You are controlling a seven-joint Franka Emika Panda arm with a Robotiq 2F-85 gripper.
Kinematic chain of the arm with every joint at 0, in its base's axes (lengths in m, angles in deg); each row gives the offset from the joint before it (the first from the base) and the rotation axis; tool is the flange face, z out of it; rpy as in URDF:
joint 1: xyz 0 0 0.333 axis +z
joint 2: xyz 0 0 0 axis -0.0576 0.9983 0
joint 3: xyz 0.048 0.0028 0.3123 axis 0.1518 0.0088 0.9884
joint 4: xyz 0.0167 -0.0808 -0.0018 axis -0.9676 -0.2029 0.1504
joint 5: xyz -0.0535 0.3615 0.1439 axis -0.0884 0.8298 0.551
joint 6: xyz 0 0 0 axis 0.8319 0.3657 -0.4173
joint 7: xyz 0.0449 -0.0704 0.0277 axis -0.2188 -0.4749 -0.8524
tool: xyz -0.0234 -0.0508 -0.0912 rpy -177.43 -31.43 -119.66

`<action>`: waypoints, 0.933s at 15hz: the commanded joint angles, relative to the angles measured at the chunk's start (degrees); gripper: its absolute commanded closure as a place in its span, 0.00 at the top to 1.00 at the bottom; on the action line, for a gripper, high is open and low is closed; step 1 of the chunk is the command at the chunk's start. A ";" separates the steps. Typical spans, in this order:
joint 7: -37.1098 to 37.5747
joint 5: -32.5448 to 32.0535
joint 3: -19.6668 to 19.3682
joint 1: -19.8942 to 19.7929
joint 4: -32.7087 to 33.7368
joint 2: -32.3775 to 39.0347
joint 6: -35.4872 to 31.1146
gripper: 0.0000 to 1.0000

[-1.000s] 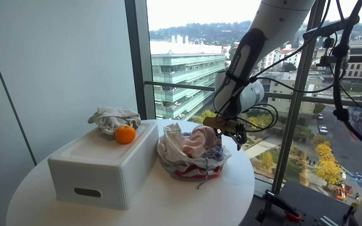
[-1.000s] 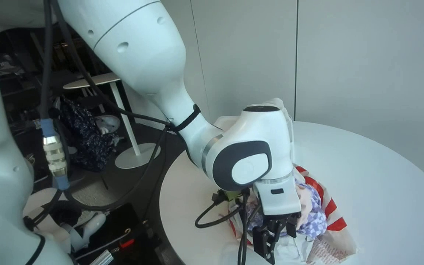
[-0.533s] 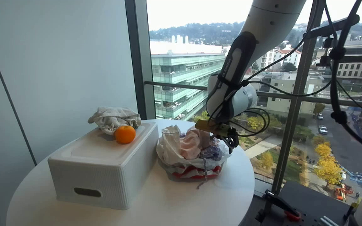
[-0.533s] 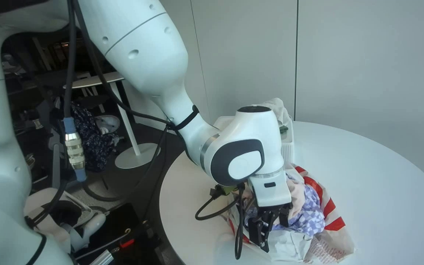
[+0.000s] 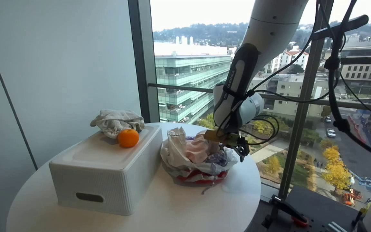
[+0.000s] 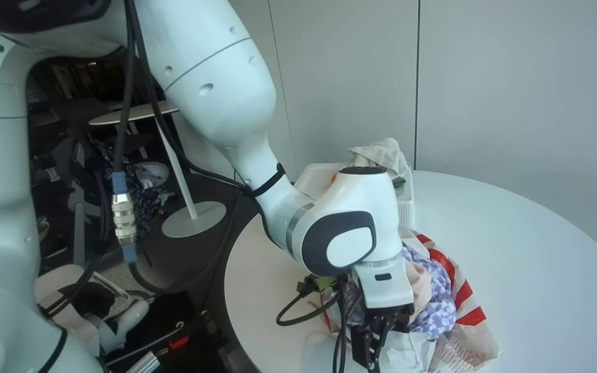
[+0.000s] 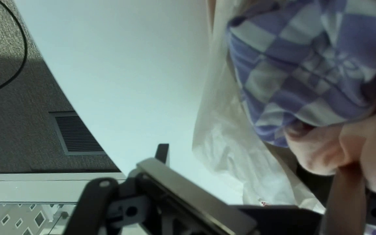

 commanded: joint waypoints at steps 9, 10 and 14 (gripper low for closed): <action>-0.44 -2.12 -2.70 4.23 0.87 -0.30 3.51 0.12; -0.80 -2.34 -2.61 4.20 0.88 -0.89 5.10 0.05; -1.35 -3.40 -1.42 4.02 1.37 -3.98 13.90 0.01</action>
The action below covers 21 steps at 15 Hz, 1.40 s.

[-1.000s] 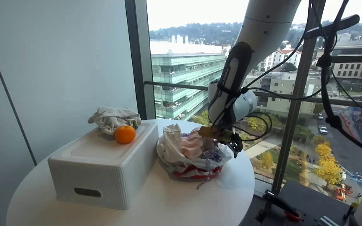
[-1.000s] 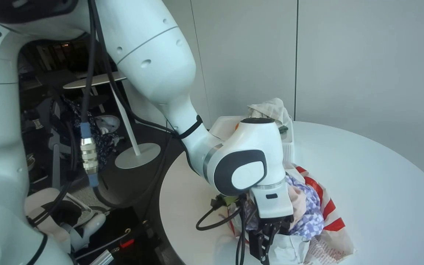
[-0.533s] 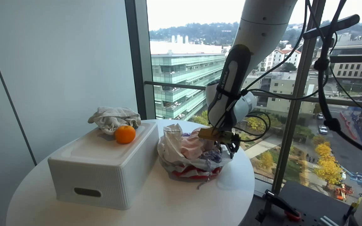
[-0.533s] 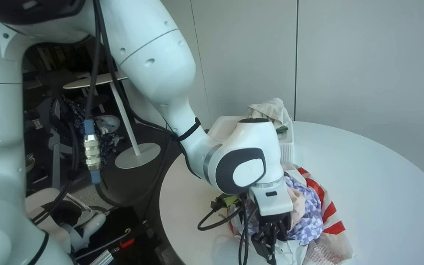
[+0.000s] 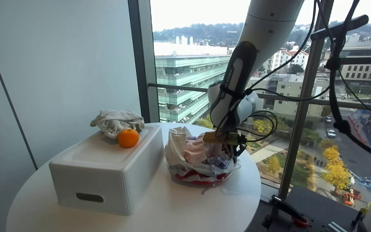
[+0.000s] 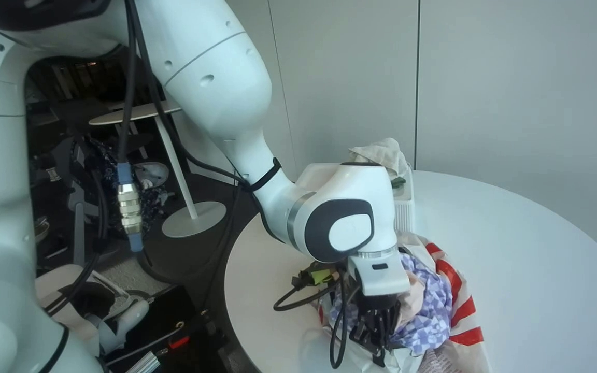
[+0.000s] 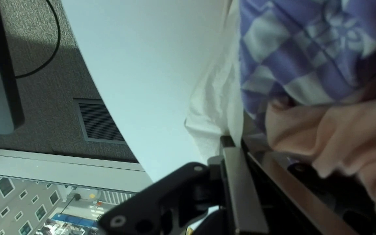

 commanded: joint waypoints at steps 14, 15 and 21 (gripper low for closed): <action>14.75 -25.76 13.86 -4.80 2.93 -27.68 42.84 0.04; 15.71 -27.03 15.08 -5.46 2.91 -29.72 44.35 0.04; 14.45 -27.95 19.39 -7.58 2.59 -38.00 44.48 0.04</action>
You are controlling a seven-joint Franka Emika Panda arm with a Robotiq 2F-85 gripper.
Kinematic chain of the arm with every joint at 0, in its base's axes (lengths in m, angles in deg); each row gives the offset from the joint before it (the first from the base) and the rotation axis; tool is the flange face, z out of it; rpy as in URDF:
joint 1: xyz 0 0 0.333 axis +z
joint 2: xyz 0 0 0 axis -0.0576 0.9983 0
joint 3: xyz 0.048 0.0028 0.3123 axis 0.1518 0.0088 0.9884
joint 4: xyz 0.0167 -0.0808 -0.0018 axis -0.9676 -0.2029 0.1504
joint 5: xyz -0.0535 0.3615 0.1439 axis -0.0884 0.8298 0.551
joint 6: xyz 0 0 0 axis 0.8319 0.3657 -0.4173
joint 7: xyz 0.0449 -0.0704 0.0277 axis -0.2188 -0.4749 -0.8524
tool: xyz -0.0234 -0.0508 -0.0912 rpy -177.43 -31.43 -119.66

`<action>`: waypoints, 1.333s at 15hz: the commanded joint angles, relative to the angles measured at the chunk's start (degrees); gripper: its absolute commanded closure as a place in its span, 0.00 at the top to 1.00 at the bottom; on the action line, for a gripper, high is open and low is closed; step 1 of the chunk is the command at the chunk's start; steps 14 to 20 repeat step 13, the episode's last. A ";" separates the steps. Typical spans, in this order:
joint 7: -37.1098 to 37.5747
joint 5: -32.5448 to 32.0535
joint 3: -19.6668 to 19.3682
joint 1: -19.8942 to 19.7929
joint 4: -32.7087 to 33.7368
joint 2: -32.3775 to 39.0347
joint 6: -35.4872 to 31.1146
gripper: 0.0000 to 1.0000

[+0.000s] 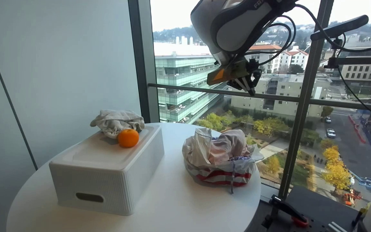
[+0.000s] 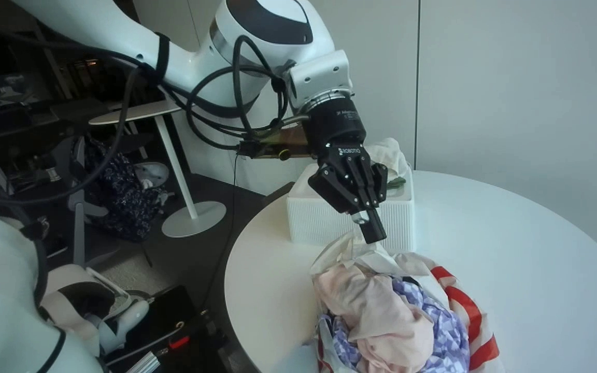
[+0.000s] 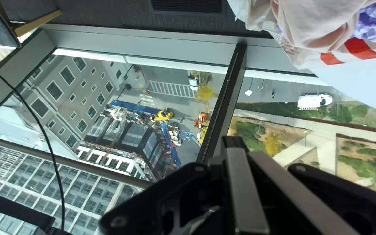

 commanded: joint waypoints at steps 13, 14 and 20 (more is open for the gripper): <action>-23.25 25.69 2.53 -1.83 -11.20 -6.98 -34.15 1.00; -23.25 25.69 2.53 -1.83 -11.20 -6.98 -34.15 1.00; -23.25 25.69 2.53 -1.83 -11.20 -6.98 -34.15 1.00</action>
